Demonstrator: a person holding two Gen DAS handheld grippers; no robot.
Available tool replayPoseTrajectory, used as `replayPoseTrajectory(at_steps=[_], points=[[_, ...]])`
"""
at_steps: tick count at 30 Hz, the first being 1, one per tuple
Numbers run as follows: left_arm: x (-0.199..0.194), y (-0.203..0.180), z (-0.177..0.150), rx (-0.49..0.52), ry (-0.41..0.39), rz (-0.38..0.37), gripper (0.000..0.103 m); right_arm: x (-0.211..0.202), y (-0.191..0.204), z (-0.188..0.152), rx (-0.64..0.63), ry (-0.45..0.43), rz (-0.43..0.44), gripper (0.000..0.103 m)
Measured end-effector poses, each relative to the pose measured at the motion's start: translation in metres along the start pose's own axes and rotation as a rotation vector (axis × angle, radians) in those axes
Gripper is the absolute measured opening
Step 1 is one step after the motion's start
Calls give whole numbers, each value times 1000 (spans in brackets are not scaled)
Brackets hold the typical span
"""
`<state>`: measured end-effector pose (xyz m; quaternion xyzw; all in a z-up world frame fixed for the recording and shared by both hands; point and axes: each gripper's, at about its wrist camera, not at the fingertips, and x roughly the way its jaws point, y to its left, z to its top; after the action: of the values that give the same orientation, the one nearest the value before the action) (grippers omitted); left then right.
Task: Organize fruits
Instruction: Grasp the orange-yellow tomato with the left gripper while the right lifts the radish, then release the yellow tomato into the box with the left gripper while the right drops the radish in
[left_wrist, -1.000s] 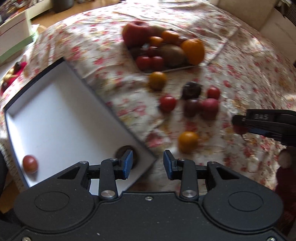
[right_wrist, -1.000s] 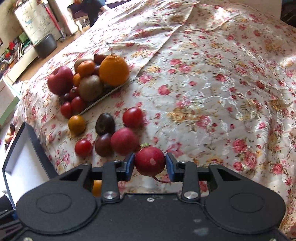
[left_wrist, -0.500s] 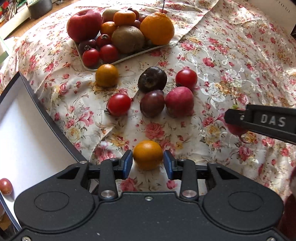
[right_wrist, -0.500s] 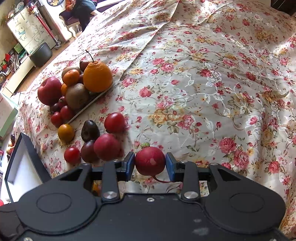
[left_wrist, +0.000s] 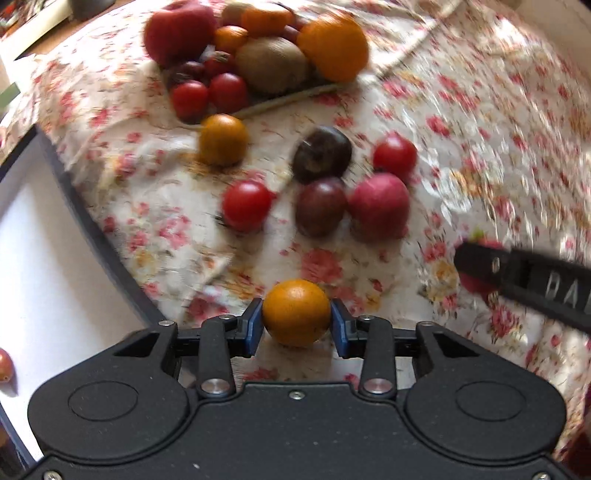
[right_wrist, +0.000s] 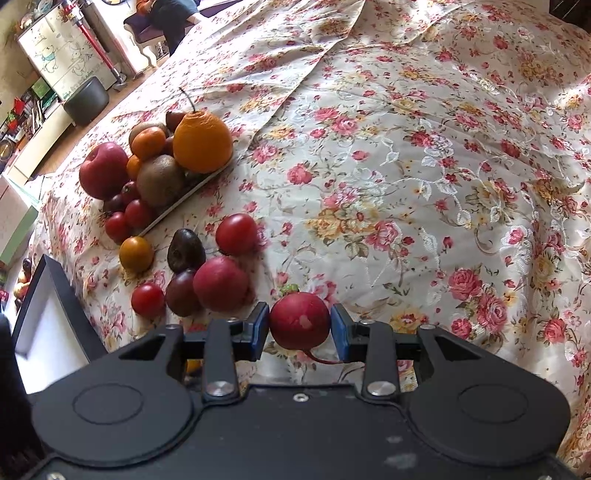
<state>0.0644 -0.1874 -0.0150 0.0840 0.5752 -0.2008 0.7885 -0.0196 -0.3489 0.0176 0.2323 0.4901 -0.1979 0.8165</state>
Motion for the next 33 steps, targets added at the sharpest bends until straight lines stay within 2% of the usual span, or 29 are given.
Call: replayPoseTrajectory(at_steps=[5,12,16,19,24,27,29,33], points=[[-31,48,13,-94,-59,37,47,-4,15,-5,-41,0,19,37],[-64,145,20,-318,-98,163,47,-8,65,-19,-157,36,109,37],[-73,192,19,-425,-95,296,47,-10,105,-32,-254,63,171,37],[-78,214,17,-461,-99,376,47,-7,137,-40,-323,86,206,37],[-76,245,4,-543,-83,358,47,10,190,-52,-401,152,225,37],[-72,250,-2,-560,-86,398,47,23,212,-61,-422,190,203,37],[-71,254,-5,-574,-83,421,47,30,222,-63,-420,208,191,37],[-68,263,-11,-614,-71,401,47,37,231,-65,-400,220,153,37]])
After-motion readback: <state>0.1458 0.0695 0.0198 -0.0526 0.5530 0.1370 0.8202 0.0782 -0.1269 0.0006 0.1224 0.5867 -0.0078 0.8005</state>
